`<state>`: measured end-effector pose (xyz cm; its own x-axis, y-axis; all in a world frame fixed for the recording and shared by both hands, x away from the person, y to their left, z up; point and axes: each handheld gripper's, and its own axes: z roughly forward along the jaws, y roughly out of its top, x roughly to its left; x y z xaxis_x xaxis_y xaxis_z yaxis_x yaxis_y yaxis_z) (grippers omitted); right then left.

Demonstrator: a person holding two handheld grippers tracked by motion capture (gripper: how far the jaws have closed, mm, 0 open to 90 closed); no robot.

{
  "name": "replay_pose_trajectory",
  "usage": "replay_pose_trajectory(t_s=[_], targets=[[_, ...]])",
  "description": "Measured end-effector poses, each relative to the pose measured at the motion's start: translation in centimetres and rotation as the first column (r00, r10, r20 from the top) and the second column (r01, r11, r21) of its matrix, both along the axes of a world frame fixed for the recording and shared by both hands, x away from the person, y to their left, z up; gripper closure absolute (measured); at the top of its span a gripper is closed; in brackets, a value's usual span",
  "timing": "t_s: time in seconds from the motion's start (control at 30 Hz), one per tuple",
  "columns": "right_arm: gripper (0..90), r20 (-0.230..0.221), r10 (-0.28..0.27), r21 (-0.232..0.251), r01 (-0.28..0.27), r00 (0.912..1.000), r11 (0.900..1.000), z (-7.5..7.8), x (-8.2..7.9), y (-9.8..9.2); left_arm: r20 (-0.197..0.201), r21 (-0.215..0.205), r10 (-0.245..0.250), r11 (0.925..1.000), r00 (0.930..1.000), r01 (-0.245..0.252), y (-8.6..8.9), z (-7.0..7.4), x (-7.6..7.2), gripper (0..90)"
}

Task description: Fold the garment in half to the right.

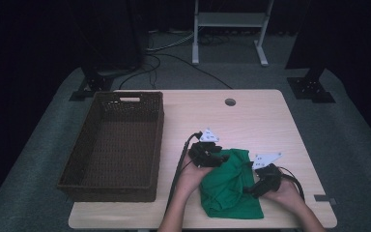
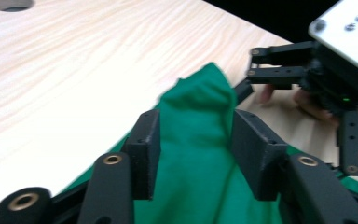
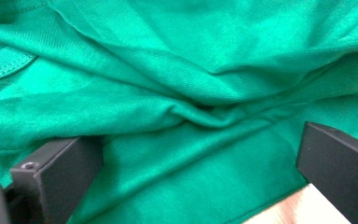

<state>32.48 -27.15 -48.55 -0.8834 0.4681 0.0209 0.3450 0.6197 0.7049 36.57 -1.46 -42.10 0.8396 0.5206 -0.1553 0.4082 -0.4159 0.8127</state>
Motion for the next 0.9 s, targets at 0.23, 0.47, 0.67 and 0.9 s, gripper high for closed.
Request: replay_pose_trajectory(t_s=[0.23, 0.47, 0.67, 0.9], targets=[[0.0, 0.001, -0.001, 0.0, 0.001, 1.0, 1.0, 0.0, 0.0, 0.0, 0.013, 0.04, 0.062, 0.9973, 0.998, -0.062, 1.3, -0.5, 1.4, 35.0], [0.0, 0.0, -0.001, 0.001, 0.001, 1.0, 1.0, 0.0, 0.0, 0.0, 0.014, 0.096, 0.125, 0.9874, 0.9921, -0.126, 1.8, -2.2, 2.9, 17.1], [0.0, 0.002, 0.0, 0.002, 0.0, 1.0, 1.0, 0.0, 0.0, 0.0, 0.003, 0.105, 0.186, 0.9771, 0.9826, -0.185, 2.1, -3.5, 4.1, 0.8], [0.0, 0.002, -0.001, 0.002, 0.001, 1.0, 1.0, 0.0, 0.0, 0.0, 0.004, 0.137, 0.239, 0.9618, 0.9711, -0.237, 2.7, -4.7, 5.0, 0.0]])
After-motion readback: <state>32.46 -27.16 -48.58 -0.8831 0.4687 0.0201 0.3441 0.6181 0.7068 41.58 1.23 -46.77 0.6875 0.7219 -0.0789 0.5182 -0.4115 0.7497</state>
